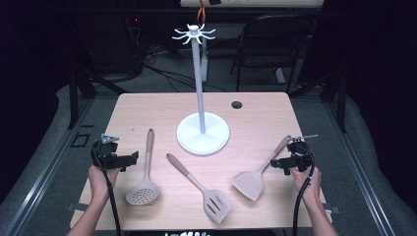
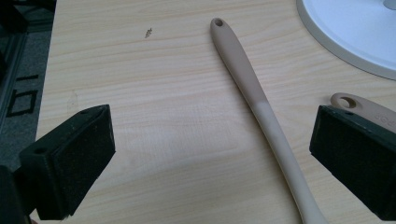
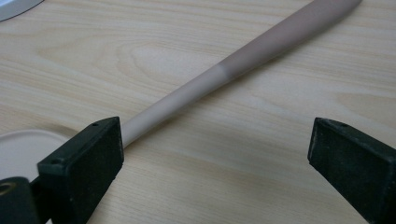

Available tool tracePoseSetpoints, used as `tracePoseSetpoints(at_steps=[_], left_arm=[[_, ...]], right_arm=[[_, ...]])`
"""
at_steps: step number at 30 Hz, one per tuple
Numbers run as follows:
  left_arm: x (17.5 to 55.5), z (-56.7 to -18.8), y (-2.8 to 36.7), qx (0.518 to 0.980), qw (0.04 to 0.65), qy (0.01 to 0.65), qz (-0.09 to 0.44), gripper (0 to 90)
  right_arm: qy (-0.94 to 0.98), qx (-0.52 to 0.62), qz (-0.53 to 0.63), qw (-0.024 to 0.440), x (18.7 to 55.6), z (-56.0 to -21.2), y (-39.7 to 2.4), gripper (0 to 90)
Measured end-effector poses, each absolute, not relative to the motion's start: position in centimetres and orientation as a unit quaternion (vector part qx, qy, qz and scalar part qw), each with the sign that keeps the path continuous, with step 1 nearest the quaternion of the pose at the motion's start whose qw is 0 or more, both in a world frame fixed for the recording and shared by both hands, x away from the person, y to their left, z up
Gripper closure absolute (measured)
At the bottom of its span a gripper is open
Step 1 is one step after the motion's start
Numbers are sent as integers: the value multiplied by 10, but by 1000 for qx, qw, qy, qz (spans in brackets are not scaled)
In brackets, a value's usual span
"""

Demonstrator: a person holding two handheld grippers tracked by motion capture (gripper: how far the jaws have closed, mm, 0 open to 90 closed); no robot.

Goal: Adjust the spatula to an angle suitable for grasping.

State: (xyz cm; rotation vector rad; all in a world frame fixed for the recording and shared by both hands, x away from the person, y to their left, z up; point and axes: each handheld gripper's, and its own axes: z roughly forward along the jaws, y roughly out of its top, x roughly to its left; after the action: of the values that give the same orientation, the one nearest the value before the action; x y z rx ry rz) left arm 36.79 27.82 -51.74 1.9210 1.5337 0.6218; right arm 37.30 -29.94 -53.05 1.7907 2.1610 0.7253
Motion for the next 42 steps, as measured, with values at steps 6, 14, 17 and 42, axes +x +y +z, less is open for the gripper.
tracePoseSetpoints(at_steps=[6,14,17,42], left_arm=[[369,-518,281,715,301,586,235,0],[362,-513,282,696,325,606,207,1],[359,-512,281,694,328,607,204,1],[346,-504,268,687,334,610,209,2]], right_arm=[[741,612,251,119,377,-529,-290,88],[751,610,225,117,392,-536,-269,177],[754,611,213,116,397,-540,-262,217],[766,603,168,144,398,-545,-243,402]])
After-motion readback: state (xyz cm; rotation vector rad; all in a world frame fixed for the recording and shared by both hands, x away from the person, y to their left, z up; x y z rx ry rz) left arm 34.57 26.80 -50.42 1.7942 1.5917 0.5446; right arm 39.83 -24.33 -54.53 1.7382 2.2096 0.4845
